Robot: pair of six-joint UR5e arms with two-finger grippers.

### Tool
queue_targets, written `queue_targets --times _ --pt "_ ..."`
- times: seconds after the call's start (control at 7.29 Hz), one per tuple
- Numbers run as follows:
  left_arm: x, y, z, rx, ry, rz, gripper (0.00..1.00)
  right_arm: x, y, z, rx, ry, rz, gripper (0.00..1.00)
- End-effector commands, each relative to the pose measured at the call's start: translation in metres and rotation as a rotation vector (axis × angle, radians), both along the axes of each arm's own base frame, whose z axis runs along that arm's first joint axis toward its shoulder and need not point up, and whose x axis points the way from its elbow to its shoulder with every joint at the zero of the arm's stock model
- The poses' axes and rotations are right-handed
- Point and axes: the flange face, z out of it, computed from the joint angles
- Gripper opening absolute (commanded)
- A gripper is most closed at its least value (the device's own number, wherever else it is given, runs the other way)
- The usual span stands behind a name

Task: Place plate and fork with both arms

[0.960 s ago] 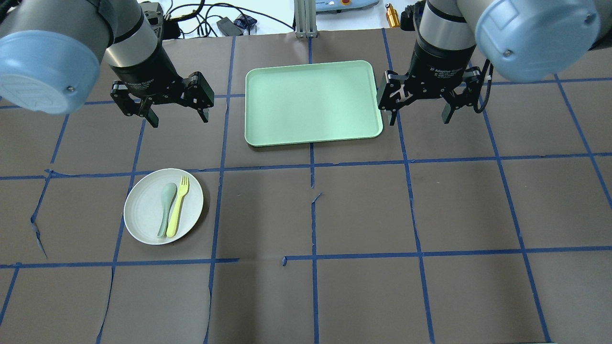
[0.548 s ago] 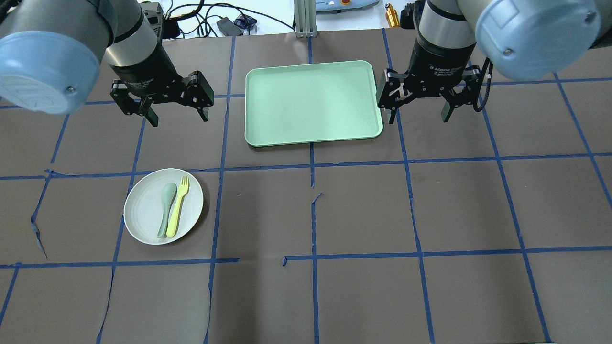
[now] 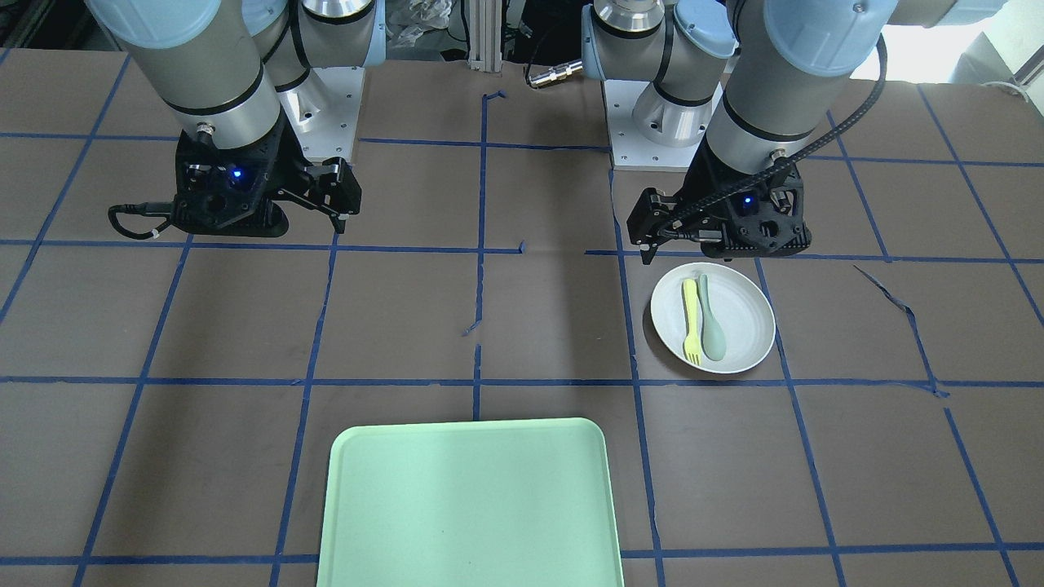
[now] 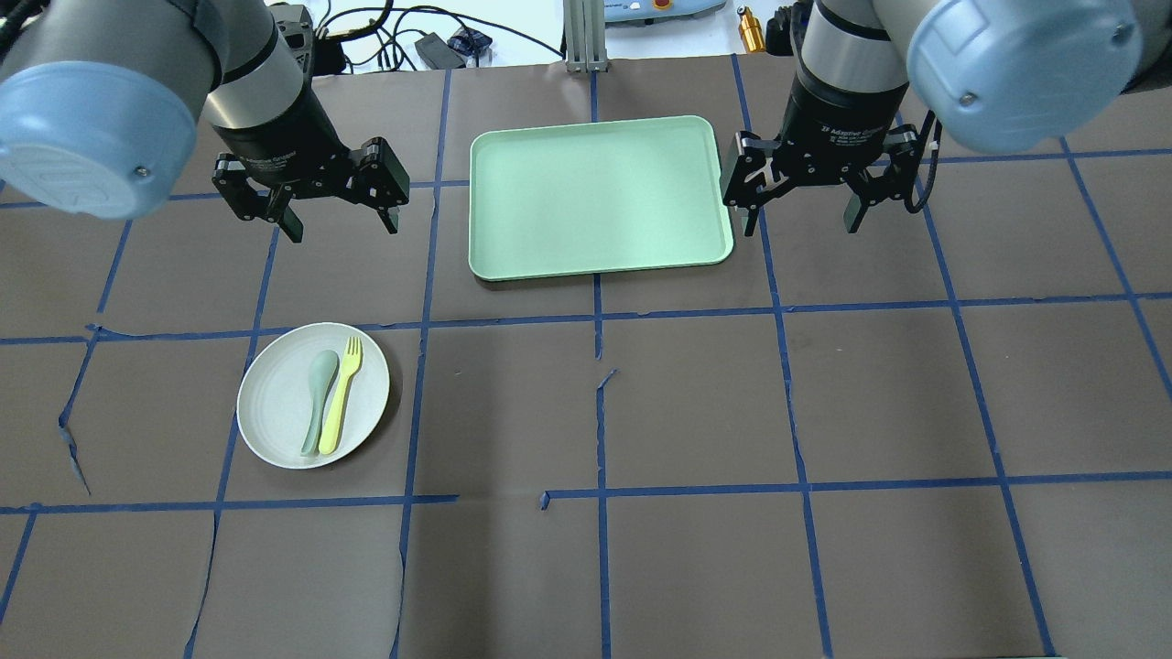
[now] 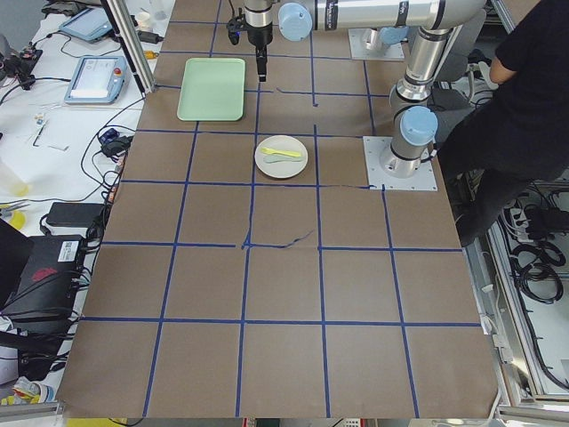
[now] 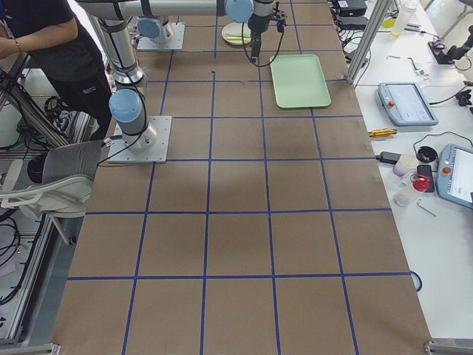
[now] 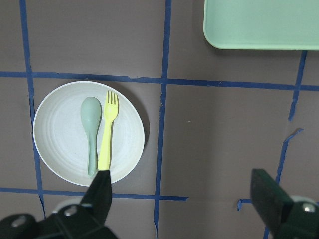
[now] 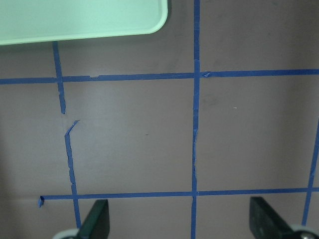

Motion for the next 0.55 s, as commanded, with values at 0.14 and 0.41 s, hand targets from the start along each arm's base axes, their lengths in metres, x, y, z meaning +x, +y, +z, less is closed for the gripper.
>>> queue_targets --times 0.14,0.41 --pt "0.0 -0.0025 -0.0039 0.007 -0.001 0.0 1.0 -0.0003 0.0 0.001 -0.003 0.003 -0.003 1.0" --pt "-0.0001 -0.0042 -0.0071 0.013 -0.001 -0.002 1.0 -0.0002 -0.0005 -0.0003 -0.003 0.003 -0.003 1.0"
